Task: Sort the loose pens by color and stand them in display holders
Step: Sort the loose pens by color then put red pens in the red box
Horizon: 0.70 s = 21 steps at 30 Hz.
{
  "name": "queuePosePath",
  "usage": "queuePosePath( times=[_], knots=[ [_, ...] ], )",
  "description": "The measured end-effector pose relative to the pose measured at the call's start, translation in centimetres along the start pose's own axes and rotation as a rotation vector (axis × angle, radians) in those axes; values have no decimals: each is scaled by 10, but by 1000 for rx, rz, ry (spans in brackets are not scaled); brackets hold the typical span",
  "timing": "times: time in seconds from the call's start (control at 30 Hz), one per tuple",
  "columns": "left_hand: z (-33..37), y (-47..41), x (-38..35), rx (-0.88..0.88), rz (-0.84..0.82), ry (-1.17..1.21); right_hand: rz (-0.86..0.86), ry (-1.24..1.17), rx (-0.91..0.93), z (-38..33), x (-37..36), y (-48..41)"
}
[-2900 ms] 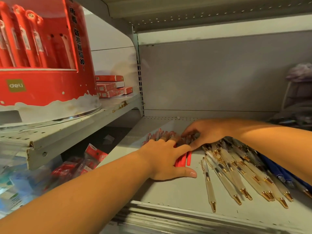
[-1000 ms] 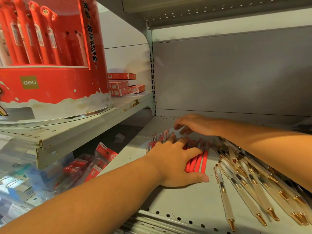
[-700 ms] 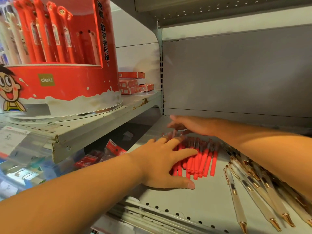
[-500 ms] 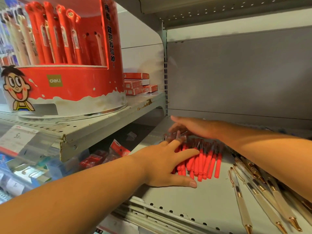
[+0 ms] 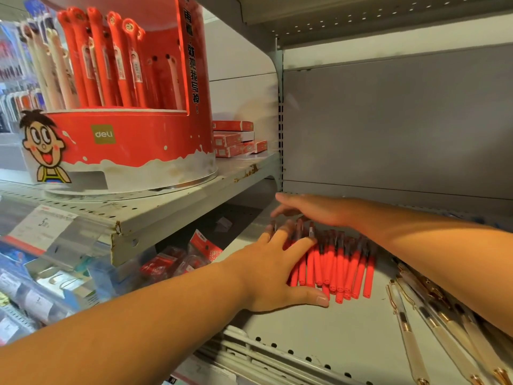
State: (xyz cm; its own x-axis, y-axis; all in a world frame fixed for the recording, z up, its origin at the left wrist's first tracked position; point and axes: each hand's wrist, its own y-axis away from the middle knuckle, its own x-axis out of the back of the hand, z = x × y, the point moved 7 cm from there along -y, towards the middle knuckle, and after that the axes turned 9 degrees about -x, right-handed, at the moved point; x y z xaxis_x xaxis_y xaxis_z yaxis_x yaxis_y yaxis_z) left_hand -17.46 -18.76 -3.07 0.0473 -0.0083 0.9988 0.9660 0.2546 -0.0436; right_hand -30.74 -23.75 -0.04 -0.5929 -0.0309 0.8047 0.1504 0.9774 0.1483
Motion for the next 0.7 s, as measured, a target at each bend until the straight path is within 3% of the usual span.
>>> queuePosePath(
  times=[0.17, 0.5, 0.6, 0.7],
  knots=[
    [1, 1, 2, -65, 21, -1, -335, -470, -110, 5, -31, 1],
    [-6, -9, 3, -64, 7, 69, -163, -270, -82, 19, -10, 8],
    [-8, -10, 2, -58, -13, 91, 23, -15, -1, 8, 12, 31],
    [-9, -10, 0, -50, -45, 130, 264, 121, -62, 20, 46, 50]
  ],
)
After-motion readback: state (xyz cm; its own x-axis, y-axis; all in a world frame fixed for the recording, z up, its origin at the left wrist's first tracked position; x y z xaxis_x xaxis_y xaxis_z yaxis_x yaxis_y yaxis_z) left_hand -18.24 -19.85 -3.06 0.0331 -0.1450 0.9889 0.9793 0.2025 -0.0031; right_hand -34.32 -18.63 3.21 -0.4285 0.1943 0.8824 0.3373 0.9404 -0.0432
